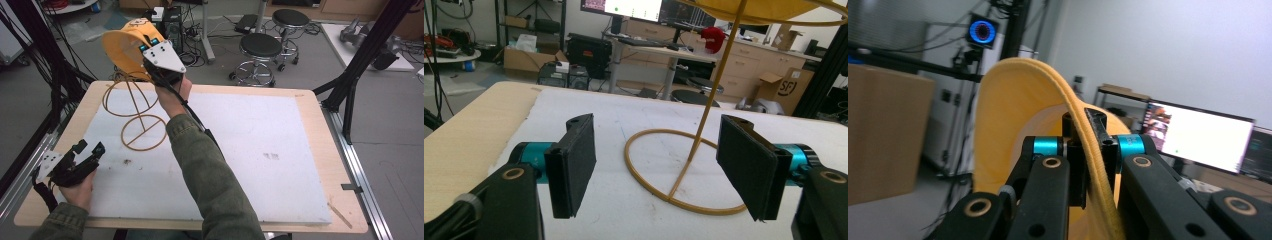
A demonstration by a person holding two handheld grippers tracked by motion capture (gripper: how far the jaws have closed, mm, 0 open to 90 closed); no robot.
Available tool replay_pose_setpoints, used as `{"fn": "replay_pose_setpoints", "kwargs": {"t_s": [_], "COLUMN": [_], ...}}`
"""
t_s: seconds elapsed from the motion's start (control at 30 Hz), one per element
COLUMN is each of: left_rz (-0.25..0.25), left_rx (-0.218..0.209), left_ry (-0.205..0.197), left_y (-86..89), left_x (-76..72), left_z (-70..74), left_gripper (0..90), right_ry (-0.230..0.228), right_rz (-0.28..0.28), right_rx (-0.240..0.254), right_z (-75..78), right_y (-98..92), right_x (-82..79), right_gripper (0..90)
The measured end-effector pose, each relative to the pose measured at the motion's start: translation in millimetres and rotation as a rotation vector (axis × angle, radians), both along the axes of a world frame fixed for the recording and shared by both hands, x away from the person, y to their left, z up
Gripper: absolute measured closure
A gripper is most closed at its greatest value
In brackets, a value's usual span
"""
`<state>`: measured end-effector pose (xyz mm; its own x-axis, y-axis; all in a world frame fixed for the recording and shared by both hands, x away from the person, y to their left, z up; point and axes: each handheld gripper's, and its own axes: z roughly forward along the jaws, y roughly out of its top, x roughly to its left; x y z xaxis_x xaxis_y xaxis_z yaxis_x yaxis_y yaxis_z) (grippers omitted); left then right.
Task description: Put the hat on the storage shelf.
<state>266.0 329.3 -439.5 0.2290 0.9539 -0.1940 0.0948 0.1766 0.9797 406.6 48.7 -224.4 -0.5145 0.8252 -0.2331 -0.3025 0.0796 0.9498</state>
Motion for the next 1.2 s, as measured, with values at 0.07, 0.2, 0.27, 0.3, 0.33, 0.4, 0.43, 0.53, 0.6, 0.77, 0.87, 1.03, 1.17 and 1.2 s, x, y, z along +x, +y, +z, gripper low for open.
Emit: {"fn": "replay_pose_setpoints", "kwargs": {"t_s": [0.07,0.2,0.27,0.3,0.33,0.4,0.43,0.53,0.6,0.77,0.87,1.03,1.17,1.2], "left_rz": [-0.001,0.0,0.0,0.0,-0.001,0.0,0.0,0.0,-0.001,-0.001,-0.001,0.0,-0.003,-0.002], "left_rx": [0.0,0.001,0.0,0.001,0.001,0.001,-0.001,-0.003,-0.004,-0.007,-0.008,-0.009,-0.007,-0.003], "left_ry": [-0.001,0.0,0.002,0.002,0.001,0.001,0.0,-0.001,-0.001,-0.001,0.0,0.002,0.005,0.007], "left_y": [-0.1,0.2,0.4,0.6,0.7,0.8,0.8,1.0,1.1,1.2,1.4,1.3,1.1,1.3], "left_x": [0.0,0.1,0.0,0.0,0.0,-0.1,-0.2,-0.7,-0.8,-0.8,-0.7,-0.4,-0.3,-0.3], "left_z": [0.1,0.0,0.0,0.1,0.1,0.1,0.1,0.3,0.3,0.2,0.0,-0.2,-0.3,-0.4], "left_gripper": [32.2,32.2,32.2,32.2,32.2,32.2,32.2,32.2,32.2,32.2,32.2,32.2,32.2,32.2], "right_ry": [-0.006,0.013,0.014,0.019,0.019,0.021,0.023,0.023,0.028,0.032,0.047,0.094,0.151,0.151], "right_rz": [0.046,0.099,0.114,0.144,0.159,0.176,0.201,0.227,0.26,0.281,0.296,0.303,0.316,0.316], "right_rx": [-0.02,-0.033,-0.042,-0.051,-0.06,-0.068,-0.091,-0.119,-0.16,-0.223,-0.208,-0.201,-0.188,-0.188], "right_z": [-4.9,-16.6,-18.5,-21.1,-22.2,-23.4,-26.8,-30.6,-36.8,-47.1,-55.9,-71.9,-87.0,-87.0], "right_y": [7.5,15.3,17.9,23.5,26.5,29.8,36.7,43.2,53.2,66.0,64.7,57.8,49.0,49.0], "right_x": [-8.7,-17.1,-19.0,-23.5,-25.9,-28.6,-34.1,-39.8,-48.7,-59.8,-62.8,-62.6,-61.6,-61.6], "right_gripper": [87.6,87.4,87.3,87.2,86.9,86.5,86.0,85.9,85.7,85.6,85.6,85.7,85.7,85.7]}}
